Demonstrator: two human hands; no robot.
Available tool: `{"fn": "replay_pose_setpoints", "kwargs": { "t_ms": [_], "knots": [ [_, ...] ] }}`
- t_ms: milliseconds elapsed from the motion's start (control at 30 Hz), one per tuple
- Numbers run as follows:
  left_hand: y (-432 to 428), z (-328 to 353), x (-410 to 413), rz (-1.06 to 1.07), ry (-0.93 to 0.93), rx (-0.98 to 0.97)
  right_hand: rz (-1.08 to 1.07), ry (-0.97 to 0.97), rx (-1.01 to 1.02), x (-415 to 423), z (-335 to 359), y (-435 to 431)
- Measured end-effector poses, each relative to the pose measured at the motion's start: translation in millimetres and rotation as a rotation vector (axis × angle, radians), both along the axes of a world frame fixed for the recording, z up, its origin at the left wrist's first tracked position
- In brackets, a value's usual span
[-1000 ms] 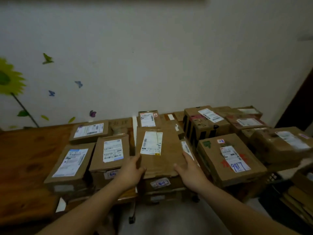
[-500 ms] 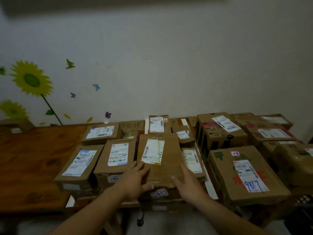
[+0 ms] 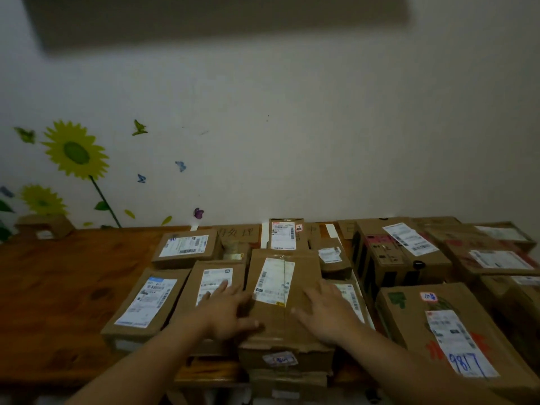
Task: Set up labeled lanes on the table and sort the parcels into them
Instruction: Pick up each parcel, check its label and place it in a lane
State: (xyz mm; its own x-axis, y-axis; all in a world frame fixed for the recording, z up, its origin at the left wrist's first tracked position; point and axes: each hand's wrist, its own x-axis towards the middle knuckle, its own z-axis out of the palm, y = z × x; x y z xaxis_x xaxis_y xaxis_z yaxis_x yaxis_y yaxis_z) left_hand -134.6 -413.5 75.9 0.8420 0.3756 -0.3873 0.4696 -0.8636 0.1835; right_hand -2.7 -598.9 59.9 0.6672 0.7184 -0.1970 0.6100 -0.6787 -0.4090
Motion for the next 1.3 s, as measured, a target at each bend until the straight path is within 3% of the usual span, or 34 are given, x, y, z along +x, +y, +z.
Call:
{"fn": "replay_pose_setpoints", "kwargs": {
  "t_ms": [400, 933, 1300],
  "knots": [
    [173, 51, -101, 0.248, -0.172, 0.087, 0.081, -0.123, -0.050, -75, 69, 164],
    [468, 61, -323, 0.538, -0.176, 0.050, 0.328, -0.027, -0.024, -212, 65, 504],
    [689, 53, -359, 0.750, -0.105, 0.032, 0.394, 0.186, 0.023, -224, 34, 736]
  ]
}}
